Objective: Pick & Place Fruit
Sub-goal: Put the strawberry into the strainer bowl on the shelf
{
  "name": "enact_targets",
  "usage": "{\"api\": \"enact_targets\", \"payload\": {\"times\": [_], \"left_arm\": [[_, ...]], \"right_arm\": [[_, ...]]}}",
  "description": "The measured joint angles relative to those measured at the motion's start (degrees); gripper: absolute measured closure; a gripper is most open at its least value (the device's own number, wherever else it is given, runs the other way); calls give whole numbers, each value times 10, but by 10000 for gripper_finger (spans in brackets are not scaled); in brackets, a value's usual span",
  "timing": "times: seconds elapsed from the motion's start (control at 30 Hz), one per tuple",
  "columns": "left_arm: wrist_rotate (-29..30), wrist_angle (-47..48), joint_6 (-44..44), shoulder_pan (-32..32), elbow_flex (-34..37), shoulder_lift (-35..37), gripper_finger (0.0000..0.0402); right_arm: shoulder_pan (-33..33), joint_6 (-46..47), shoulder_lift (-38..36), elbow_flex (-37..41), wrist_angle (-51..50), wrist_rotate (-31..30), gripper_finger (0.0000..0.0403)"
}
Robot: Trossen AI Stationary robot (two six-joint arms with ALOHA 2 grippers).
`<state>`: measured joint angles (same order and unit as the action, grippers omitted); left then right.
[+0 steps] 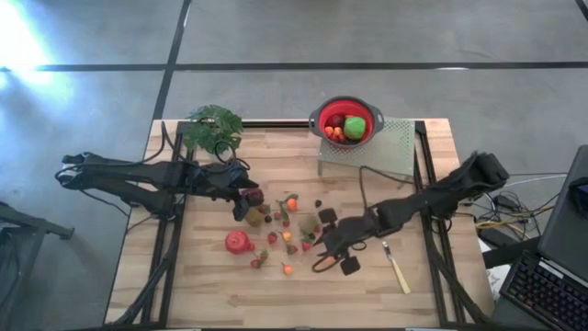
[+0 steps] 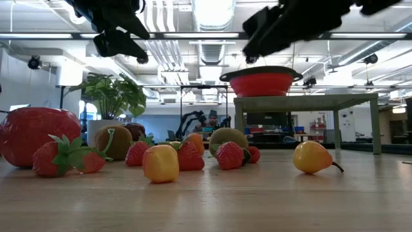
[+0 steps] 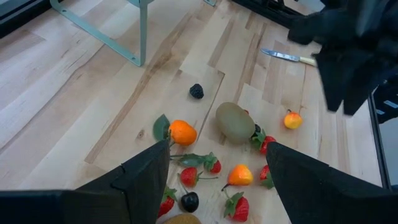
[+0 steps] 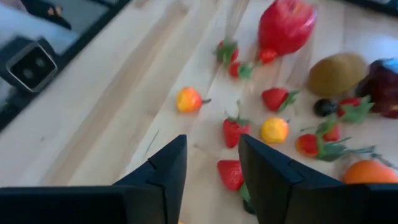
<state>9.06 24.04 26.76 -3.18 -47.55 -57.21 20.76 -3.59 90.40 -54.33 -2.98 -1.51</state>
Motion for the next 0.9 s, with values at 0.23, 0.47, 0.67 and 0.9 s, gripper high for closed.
{"api": "enact_targets", "payload": {"times": [0.23, 0.47, 0.67, 0.9], "left_arm": [[0, 0, 0, 0, 0, 0, 128], [0, 0, 0, 0, 0, 0, 128], [0, 0, 0, 0, 0, 0, 128], [0, 1, 0, 0, 0, 0, 128]], "right_arm": [[0, 2, 67, -23, 1, -1, 221], [-2, 2, 130, -42, 3, -31, 195], [-12, 1, 171, -62, 2, -85, 185], [-21, 18, 195, -65, 1, -92, 183]]}}
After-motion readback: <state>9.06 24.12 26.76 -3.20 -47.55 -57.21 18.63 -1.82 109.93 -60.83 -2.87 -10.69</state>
